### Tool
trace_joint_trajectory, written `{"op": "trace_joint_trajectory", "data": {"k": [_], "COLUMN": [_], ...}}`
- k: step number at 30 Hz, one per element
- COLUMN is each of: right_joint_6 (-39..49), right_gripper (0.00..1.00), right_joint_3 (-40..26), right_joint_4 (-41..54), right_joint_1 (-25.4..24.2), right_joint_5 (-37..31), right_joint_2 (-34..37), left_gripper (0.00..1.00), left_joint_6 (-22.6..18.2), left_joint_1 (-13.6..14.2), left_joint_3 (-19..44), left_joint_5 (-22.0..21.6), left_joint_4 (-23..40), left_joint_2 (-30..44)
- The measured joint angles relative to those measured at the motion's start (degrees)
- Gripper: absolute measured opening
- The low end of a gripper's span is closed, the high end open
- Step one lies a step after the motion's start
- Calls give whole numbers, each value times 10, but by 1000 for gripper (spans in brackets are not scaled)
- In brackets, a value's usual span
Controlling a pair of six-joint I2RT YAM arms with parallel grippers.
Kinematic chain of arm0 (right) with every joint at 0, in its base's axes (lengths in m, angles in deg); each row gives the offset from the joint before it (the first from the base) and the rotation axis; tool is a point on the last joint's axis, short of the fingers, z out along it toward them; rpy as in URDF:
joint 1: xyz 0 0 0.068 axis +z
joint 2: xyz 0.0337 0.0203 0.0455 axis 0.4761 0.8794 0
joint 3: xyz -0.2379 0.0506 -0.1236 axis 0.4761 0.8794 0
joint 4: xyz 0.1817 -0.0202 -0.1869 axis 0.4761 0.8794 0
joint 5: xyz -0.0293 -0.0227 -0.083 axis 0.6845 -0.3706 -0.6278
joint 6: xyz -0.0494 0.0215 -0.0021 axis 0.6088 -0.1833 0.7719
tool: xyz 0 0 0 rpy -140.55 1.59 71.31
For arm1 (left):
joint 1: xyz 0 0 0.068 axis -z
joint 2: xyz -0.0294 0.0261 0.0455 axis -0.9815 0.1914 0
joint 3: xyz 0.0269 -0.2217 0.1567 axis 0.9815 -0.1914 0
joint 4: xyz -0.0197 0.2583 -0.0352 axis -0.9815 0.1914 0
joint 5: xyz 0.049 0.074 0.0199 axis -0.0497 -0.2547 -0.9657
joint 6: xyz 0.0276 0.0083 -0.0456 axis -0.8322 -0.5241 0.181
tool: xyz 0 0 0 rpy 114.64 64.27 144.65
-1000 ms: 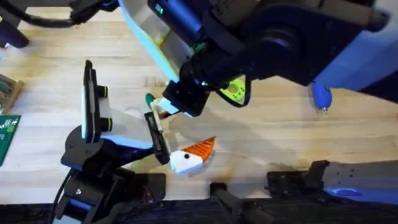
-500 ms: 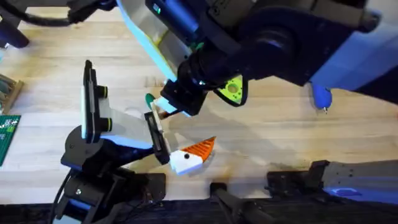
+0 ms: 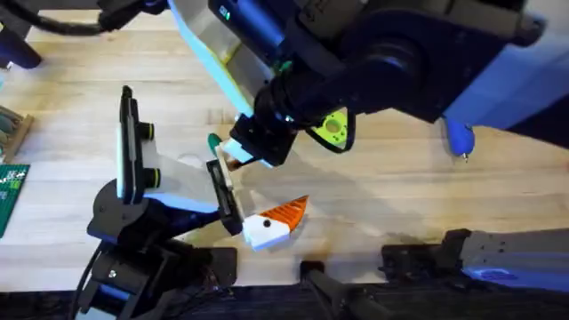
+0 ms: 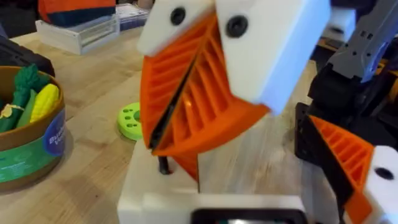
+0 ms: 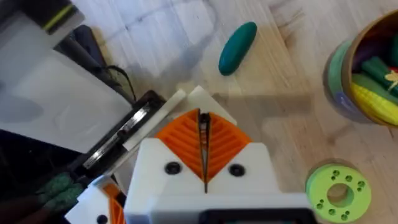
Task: Pick up the gripper from the table and insert it into the empty holder that is missing its gripper. Then pick up a screw, insert it into the mounting hole, and use the screwdriver to tighten it. Finally, clean up the table by picking up the vegetable and placing it into the bucket.
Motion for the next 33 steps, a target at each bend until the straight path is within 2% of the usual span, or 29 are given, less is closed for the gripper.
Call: {"op": "trace_joint_trajectory", "data": {"k": [33], "right_joint_6": [0], "right_gripper": [7], "right_joint_3": [0], "right_joint_4": [16], "right_joint_1": [0], "right_joint_5": [-17], "right_joint_2": [0], "left_gripper": [987], "left_joint_6": [4], "left_joint_1": [0], "left_joint_3": [0], "left_joint_5": [0], "left_joint_4": [0], "left_joint_2": [0]}}
